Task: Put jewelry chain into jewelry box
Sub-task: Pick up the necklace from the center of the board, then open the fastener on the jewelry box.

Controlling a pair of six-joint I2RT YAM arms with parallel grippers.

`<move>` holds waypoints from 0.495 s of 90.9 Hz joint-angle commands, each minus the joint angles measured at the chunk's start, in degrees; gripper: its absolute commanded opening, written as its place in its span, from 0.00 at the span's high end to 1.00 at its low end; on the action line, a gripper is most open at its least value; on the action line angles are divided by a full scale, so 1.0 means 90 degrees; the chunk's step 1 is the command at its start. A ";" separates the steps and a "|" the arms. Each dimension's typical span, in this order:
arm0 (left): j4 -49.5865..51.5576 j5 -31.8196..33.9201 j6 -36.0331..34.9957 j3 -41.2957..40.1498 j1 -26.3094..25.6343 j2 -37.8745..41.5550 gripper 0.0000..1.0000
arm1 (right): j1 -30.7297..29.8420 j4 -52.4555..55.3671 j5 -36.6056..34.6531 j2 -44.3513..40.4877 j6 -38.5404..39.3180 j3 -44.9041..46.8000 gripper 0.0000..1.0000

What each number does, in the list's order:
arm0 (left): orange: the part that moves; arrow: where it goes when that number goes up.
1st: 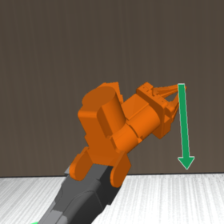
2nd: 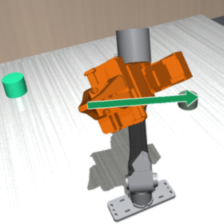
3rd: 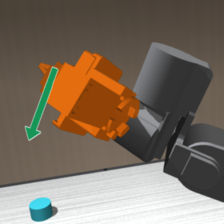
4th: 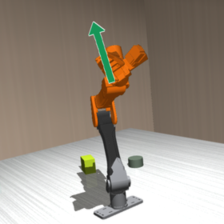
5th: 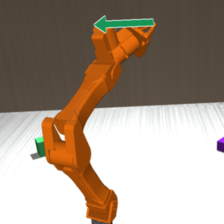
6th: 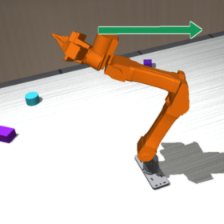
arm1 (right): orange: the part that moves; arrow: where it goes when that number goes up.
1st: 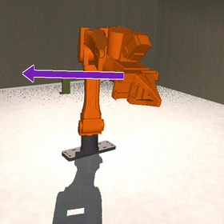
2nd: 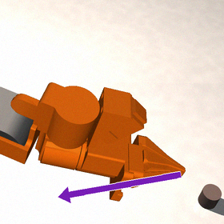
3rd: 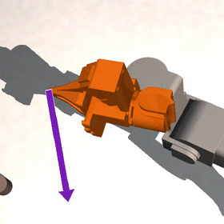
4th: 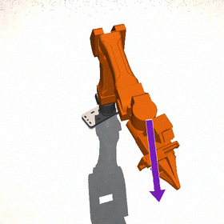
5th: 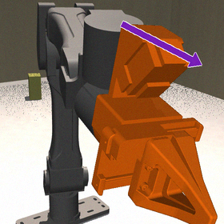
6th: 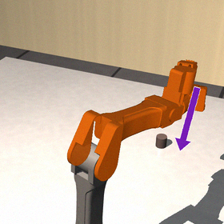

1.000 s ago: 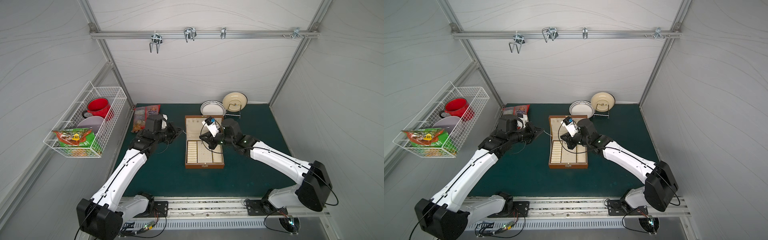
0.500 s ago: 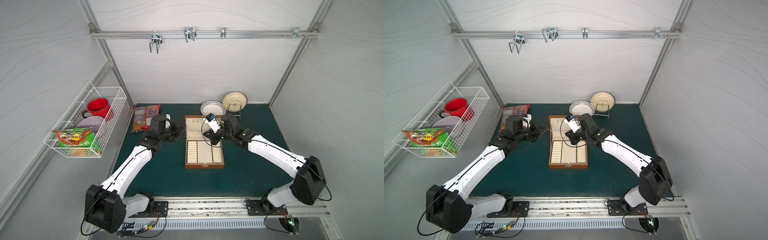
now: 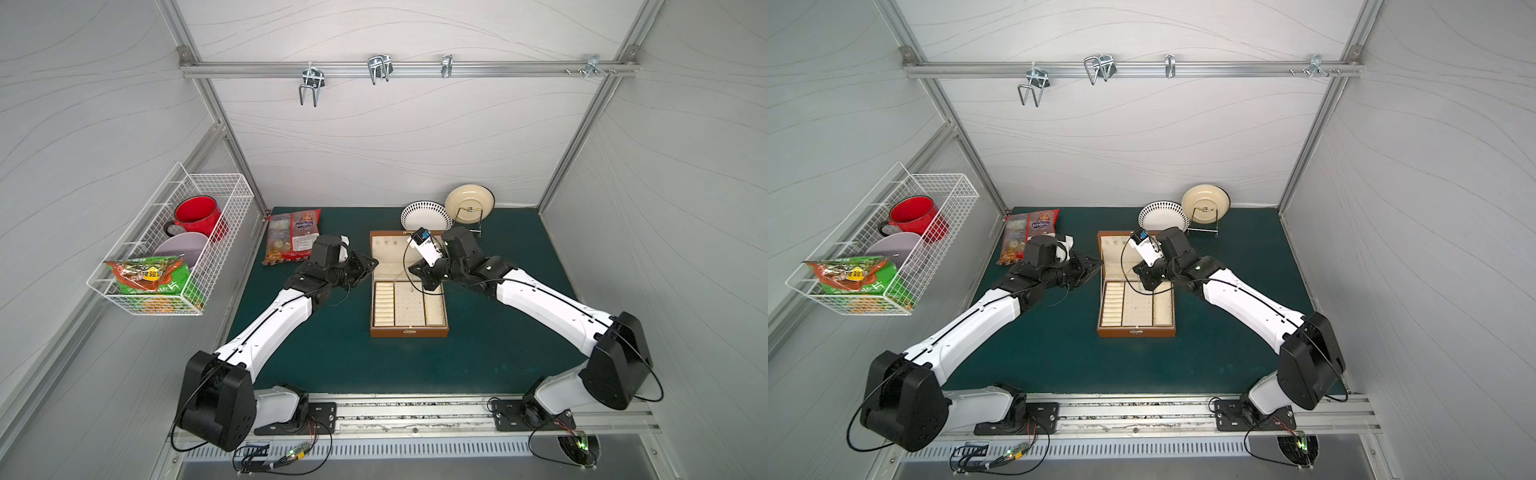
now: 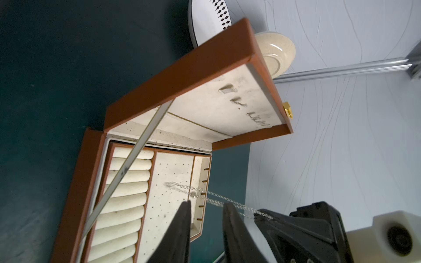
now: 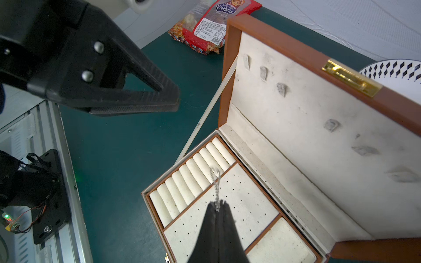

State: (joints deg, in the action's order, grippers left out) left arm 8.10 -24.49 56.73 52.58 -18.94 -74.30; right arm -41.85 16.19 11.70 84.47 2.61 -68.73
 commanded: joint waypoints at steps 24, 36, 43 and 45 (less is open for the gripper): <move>0.0312 0.0318 0.1015 0.1406 -0.0420 -0.1366 0.68 | 0.0149 0.0188 -0.0473 -0.1018 0.0082 0.0345 1.00; 0.0008 0.0521 0.1675 0.1588 -0.0506 -0.1730 0.68 | 0.0236 0.0226 -0.0556 -0.1292 0.0100 0.0498 1.00; -0.0042 0.0655 0.1792 0.1768 -0.0536 -0.1892 0.68 | 0.0270 0.0302 -0.0599 -0.1451 0.0124 0.0557 1.00; -0.0009 0.0691 0.1809 0.1837 -0.0548 -0.1930 0.67 | 0.0278 0.0321 -0.0603 -0.1489 0.0121 0.0583 1.00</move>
State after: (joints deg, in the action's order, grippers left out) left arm 10.17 -21.08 68.77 65.10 -23.40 -89.84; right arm -39.97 17.28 7.44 73.56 3.05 -64.58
